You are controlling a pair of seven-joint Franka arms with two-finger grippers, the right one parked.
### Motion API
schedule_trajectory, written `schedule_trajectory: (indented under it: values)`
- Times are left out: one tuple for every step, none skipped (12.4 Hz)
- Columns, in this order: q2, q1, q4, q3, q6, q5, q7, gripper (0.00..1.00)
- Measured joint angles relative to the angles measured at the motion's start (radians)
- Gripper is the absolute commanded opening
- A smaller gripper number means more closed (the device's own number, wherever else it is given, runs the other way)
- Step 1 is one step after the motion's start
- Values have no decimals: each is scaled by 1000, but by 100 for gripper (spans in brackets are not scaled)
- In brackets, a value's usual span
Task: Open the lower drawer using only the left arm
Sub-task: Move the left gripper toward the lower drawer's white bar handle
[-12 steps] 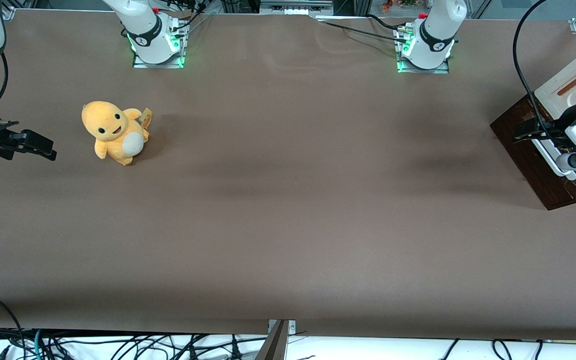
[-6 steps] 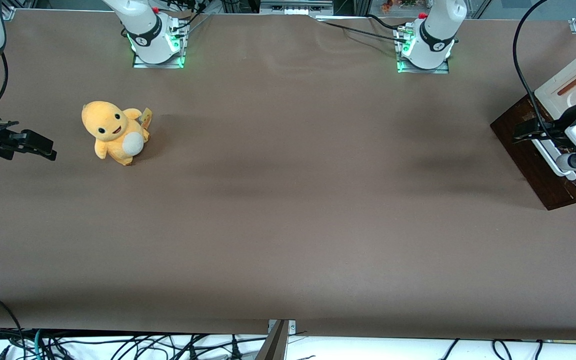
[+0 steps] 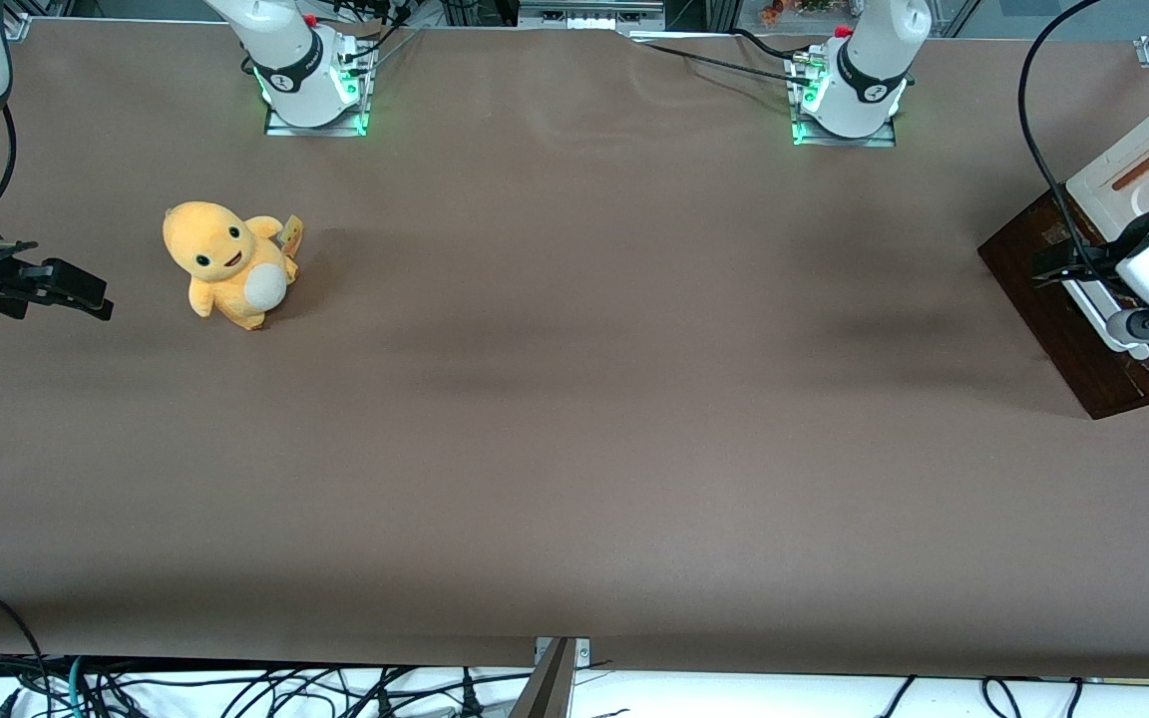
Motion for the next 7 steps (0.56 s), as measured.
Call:
schedule_trajectory:
  values:
    - [10, -23, 0, -1, 0, 38, -27, 100]
    - [19, -45, 0, -3, 0, 62, -50, 100]
    - [25, -59, 0, -4, -1, 74, -71, 100]
    - [30, -66, -1, -4, -1, 96, -90, 100]
    - [38, -73, -1, -4, -1, 134, -108, 100]
    - [48, -82, -1, -4, -1, 169, -124, 100]
    - [61, -88, -1, -4, -1, 186, -146, 100]
